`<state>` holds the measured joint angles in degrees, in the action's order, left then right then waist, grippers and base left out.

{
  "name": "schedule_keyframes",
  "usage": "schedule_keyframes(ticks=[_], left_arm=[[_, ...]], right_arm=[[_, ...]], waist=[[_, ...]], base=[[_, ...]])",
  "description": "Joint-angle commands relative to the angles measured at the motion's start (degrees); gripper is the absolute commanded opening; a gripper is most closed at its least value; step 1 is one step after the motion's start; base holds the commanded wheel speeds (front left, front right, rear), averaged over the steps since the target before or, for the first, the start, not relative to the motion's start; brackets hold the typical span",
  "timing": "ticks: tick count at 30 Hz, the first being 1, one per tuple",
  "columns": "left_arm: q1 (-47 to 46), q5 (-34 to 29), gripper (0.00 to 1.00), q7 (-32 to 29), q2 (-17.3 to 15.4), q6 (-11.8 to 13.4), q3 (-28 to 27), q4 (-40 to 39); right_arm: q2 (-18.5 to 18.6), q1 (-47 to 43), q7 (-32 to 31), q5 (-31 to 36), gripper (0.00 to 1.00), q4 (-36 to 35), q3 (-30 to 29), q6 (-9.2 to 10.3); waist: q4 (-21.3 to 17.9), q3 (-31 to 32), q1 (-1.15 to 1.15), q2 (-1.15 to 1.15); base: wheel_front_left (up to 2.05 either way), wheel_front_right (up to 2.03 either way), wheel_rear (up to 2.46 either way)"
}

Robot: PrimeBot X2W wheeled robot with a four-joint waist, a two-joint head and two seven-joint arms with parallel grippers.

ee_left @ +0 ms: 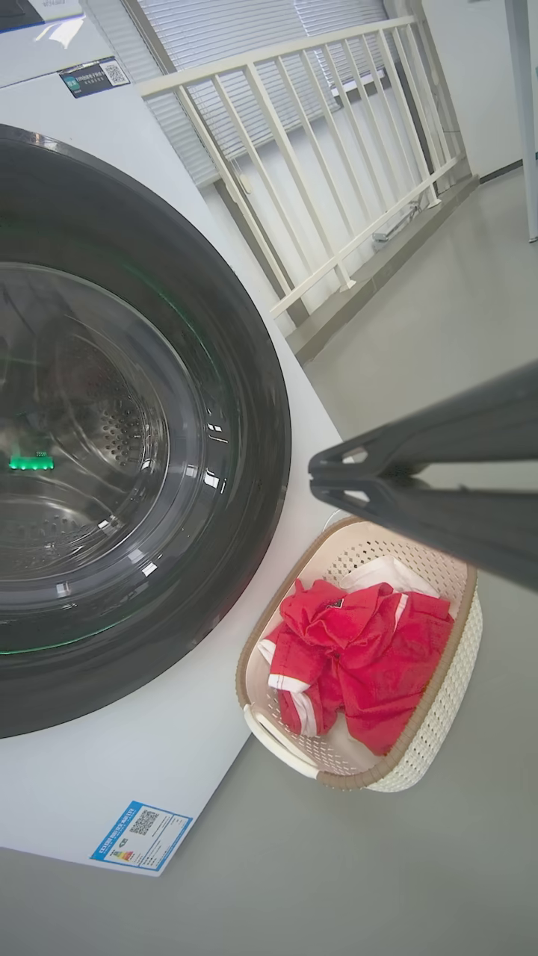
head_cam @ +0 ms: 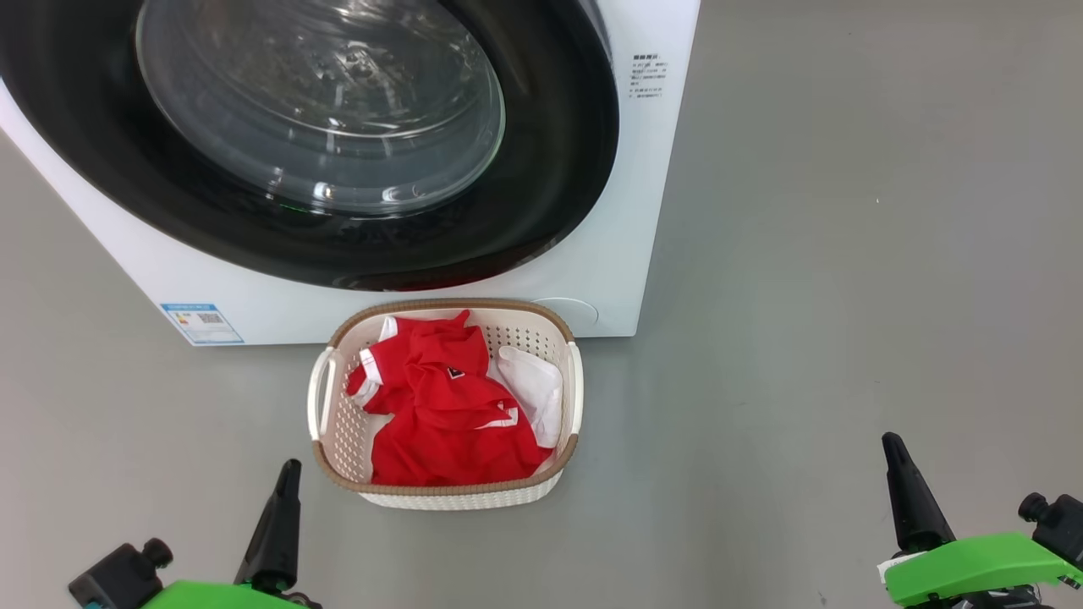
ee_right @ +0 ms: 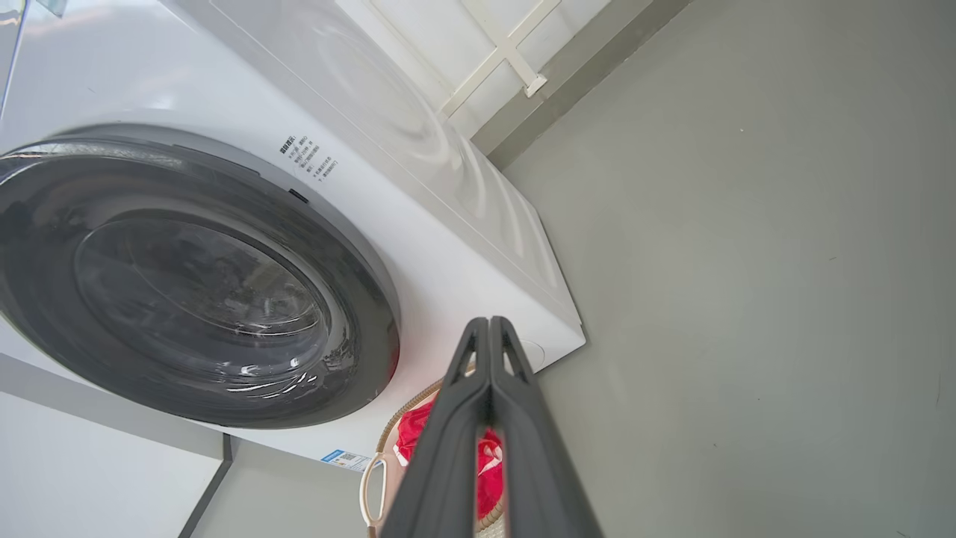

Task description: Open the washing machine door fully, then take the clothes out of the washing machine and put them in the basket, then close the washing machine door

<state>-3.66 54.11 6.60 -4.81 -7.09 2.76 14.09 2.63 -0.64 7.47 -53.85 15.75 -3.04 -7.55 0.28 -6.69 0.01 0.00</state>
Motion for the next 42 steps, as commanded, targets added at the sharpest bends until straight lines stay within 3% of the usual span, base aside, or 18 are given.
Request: schedule_keyframes(ticks=[1, 42], left_arm=[[-1.4, 1.4, 0.00, -0.2, -0.9, -0.2, -1.4, -1.0], [-1.9, 24.3, 0.00, -6.6, -0.3, -0.3, -4.6, -0.5]], right_arm=[[1.1, 2.7, -0.4, -1.7, 0.00, -1.5, 0.4, 0.03], [1.8, 5.0, -7.1, -24.7, 0.00, -1.7, -0.3, 0.05]], waist=[[0.0, 0.1, -0.01, 0.00], [-0.2, 3.9, -0.01, 0.00]], base=[[0.00, 0.00, 0.00], [0.00, 0.00, 0.00]])
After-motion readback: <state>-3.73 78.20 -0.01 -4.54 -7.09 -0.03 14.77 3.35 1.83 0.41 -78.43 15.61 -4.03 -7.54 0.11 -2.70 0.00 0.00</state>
